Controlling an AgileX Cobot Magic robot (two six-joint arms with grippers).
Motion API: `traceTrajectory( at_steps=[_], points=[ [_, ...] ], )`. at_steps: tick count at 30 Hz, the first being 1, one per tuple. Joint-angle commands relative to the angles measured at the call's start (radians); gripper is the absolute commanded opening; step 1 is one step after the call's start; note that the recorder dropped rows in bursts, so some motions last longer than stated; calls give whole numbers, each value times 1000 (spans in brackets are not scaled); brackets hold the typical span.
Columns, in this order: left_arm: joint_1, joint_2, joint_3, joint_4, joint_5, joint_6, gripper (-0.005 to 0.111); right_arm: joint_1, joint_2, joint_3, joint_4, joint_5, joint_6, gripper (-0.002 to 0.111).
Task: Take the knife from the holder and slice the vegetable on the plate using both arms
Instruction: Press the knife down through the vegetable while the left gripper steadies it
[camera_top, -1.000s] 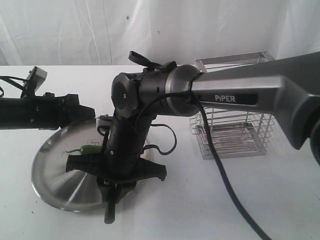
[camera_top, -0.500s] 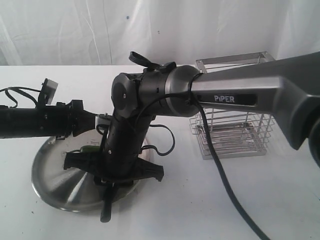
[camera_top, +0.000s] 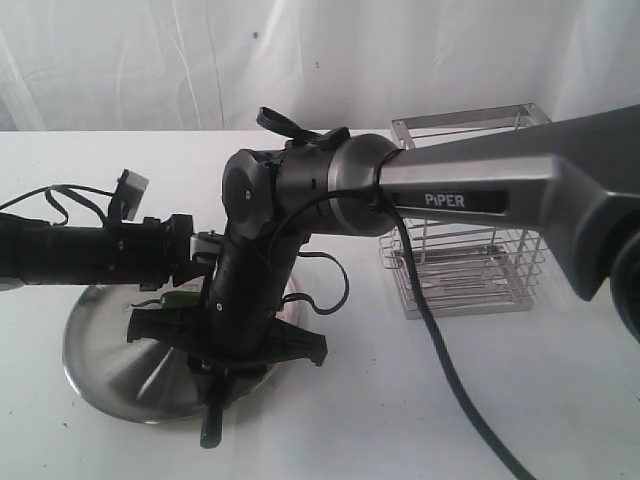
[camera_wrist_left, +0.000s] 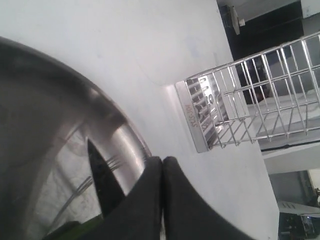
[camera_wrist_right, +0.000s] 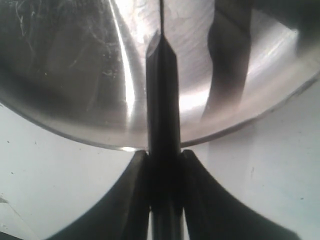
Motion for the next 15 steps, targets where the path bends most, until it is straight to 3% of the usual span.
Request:
traceTrajectory(
  at_steps=[1, 15],
  points=[
    [-14, 0, -23, -21, 47, 4, 0, 3, -2, -8, 3, 2, -2, 0],
    [-14, 37, -23, -21, -9, 4, 0, 3, -2, -8, 3, -2, 2, 0]
  ],
)
